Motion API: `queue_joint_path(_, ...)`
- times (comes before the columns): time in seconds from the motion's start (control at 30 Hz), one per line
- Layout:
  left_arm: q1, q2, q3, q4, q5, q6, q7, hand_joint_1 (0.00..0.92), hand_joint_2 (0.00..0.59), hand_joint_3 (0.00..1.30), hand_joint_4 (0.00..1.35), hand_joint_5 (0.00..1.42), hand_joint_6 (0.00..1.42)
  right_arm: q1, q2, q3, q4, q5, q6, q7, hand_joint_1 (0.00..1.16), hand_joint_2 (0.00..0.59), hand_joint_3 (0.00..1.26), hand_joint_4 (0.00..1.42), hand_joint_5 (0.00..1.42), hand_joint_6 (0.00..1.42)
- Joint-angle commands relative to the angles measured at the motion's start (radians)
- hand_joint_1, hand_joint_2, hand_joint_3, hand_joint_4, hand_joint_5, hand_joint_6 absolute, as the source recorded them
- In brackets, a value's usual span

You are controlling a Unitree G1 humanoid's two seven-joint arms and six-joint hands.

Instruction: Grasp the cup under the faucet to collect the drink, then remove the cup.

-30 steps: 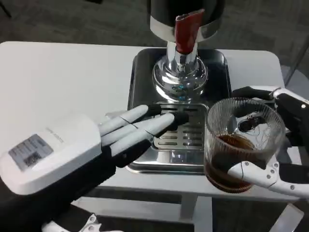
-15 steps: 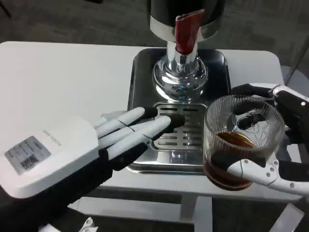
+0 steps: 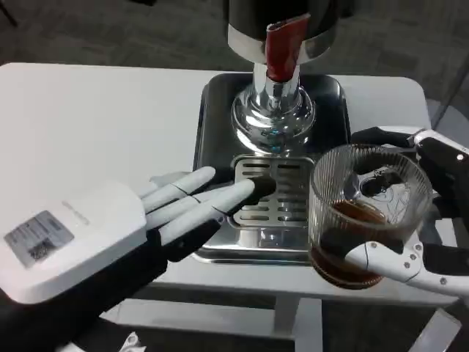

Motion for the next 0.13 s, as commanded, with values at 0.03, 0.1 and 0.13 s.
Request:
queue_joint_path(0.03, 0.012, 0.008, 0.005, -0.014, -0.007, -0.003, -0.010, 0.000, 0.124, 0.00, 0.00, 0.00, 0.07, -0.004, -0.005, -0.007, -0.027, 0.015, -0.016, -0.002, 0.89, 0.166, 0.90, 1.07, 1.38, 1.42)
queue_joint_path(0.1, 0.011, 0.008, 0.004, -0.015, -0.009, 0.000, -0.009, 0.000, 0.124, 0.00, 0.00, 0.00, 0.07, -0.003, -0.005, -0.008, -0.027, 0.016, -0.017, -0.002, 0.89, 0.166, 0.90, 1.07, 1.38, 1.42)
queue_joint_path(0.13, 0.010, 0.008, 0.004, -0.016, -0.009, 0.001, -0.009, 0.000, 0.124, 0.00, 0.00, 0.00, 0.07, -0.004, -0.006, -0.009, -0.027, 0.016, -0.017, -0.002, 0.89, 0.166, 0.90, 1.07, 1.38, 1.42)
